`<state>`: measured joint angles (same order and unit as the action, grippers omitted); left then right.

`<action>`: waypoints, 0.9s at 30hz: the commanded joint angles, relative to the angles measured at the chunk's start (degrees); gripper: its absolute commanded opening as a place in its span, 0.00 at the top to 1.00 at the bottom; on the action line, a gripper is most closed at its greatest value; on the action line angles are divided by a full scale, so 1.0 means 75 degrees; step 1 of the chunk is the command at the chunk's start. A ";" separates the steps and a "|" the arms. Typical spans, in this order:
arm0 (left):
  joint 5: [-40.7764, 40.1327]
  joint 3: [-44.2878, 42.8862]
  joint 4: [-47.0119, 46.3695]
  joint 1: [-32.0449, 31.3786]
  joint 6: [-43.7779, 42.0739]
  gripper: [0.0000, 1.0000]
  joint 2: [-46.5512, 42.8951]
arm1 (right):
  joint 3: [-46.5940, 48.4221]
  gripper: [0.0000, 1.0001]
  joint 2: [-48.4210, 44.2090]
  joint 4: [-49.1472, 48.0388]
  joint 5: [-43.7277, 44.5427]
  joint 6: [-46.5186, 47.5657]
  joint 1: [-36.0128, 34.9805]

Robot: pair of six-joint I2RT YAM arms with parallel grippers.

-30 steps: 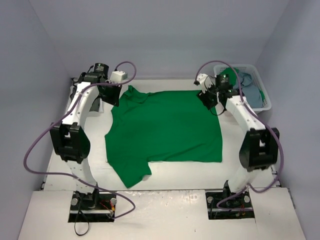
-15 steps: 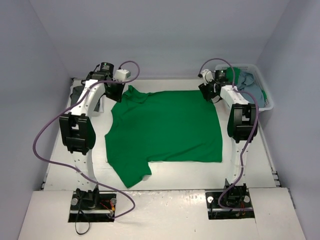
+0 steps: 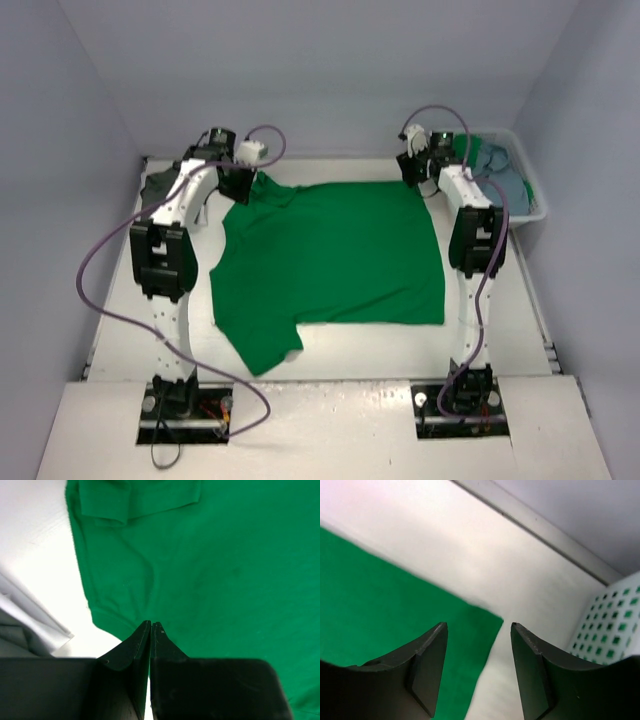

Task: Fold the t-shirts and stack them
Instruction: Grap the side of the flattened tshirt furthest away from the robot with both arms

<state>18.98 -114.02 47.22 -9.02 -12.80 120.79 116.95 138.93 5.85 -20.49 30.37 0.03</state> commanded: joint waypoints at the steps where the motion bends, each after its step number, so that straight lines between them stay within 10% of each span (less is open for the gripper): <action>1: -0.0023 -0.0407 -0.0144 -0.0052 -0.0040 1.00 -0.0204 | 0.0543 0.49 0.0260 -0.0217 0.0107 -0.0158 0.0289; 27: -0.0023 -0.1883 0.0477 -0.0321 -0.0040 1.00 0.0699 | 0.1727 0.44 0.1526 0.1517 -0.0666 0.0263 0.0359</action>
<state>18.98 -123.68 50.11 -11.46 -12.80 127.55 128.53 148.97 11.35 -24.62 30.35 1.98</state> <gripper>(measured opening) 0.001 0.553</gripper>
